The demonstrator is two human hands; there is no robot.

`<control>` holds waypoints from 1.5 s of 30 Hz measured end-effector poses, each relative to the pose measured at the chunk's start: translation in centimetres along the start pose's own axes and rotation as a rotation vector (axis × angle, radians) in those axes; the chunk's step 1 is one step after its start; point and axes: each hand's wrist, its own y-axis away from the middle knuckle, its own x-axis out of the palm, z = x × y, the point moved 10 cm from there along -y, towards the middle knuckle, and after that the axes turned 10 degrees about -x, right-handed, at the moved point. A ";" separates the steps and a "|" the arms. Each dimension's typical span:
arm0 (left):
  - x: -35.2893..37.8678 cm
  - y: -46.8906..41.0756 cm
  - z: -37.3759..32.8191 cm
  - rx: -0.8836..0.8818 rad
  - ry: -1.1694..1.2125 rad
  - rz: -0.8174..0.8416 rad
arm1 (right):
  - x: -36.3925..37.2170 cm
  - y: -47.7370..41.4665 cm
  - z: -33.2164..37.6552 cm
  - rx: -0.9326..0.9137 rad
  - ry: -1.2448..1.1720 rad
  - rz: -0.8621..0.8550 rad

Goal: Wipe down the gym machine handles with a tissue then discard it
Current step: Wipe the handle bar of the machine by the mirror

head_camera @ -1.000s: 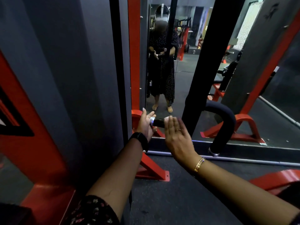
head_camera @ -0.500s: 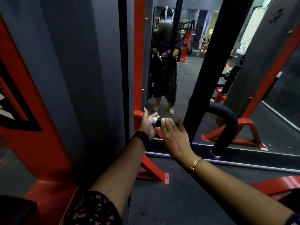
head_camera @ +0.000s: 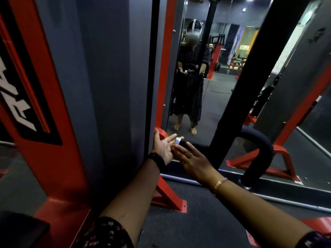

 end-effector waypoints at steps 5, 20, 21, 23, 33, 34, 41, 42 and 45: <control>-0.3 -0.6 0.2 -0.013 -0.054 -0.021 | -0.1 -1.6 -2.4 0.177 -0.064 0.023; -0.1 0.3 -0.4 -0.017 -0.045 -0.019 | -0.6 -5.8 -4.4 0.140 -0.323 0.098; 0.0 0.3 -0.5 -0.009 -0.023 -0.005 | 0.1 -5.9 -4.7 0.179 -0.401 0.185; 0.2 0.3 -0.5 -0.002 0.008 0.006 | 1.6 -5.4 -5.9 0.331 -0.610 0.322; 0.7 0.8 -0.8 0.003 -0.042 -0.030 | 0.6 -4.8 -5.0 0.305 -0.272 -0.001; 0.9 0.8 -0.7 -0.002 -0.046 -0.018 | 0.6 -5.0 -4.6 0.239 -0.253 -0.040; 0.5 0.6 -0.6 0.004 0.004 -0.040 | 2.4 -4.8 -6.4 0.343 -0.488 0.255; 0.3 0.6 -0.6 0.006 0.015 -0.047 | 2.3 -4.5 -6.6 0.362 -0.484 0.236; -0.1 0.5 -0.9 0.026 0.004 -0.066 | 1.4 -4.5 -5.9 0.280 -0.282 0.115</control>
